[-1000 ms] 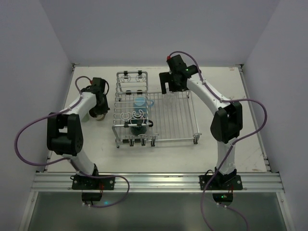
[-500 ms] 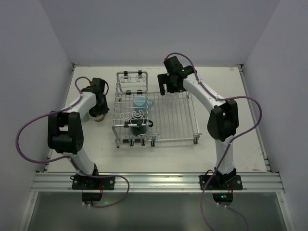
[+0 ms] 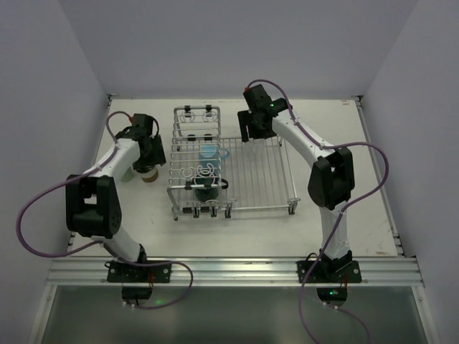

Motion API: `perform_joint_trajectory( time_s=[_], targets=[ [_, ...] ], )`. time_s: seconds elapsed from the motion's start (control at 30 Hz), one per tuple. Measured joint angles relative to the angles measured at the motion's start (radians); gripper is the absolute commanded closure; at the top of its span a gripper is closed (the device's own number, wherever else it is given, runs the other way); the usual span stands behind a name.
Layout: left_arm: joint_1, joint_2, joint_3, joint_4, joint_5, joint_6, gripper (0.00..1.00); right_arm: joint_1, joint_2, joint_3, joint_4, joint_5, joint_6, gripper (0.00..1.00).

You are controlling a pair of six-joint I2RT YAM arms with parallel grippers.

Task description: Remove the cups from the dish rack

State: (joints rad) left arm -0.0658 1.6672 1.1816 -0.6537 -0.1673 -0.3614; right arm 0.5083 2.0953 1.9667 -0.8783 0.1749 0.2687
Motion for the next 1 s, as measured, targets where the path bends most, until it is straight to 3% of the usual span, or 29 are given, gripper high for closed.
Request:
perform_joint_trajectory(
  time_s=[0.2, 0.3, 0.33, 0.43, 0.7, 1.0],
  targets=[
    [0.000, -0.095, 0.035, -0.040, 0.005, -0.004, 0.30, -0.002, 0.000, 0.000, 0.000, -0.001, 0.000, 0.41],
    [0.000, -0.156, 0.084, -0.059, 0.007, -0.010, 0.29, -0.005, 0.002, 0.000, 0.003, -0.002, 0.000, 0.67],
    [0.000, -0.179, 0.101, -0.069, 0.007, -0.014, 0.29, -0.005, 0.003, 0.000, 0.005, -0.002, 0.000, 0.80],
    [0.000, -0.269, 0.149, -0.086, 0.007, -0.030, 0.29, -0.006, 0.003, 0.000, 0.009, -0.002, 0.000, 1.00],
    [0.000, -0.520, 0.233, -0.071, 0.080, -0.092, 0.27, -0.006, -0.026, -0.039, 0.026, -0.001, 0.001, 1.00],
    [-0.005, -0.515, 0.242, 0.014, 0.371, -0.132, 0.24, -0.008, -0.245, -0.142, -0.001, -0.013, 0.013, 1.00]
  ],
)
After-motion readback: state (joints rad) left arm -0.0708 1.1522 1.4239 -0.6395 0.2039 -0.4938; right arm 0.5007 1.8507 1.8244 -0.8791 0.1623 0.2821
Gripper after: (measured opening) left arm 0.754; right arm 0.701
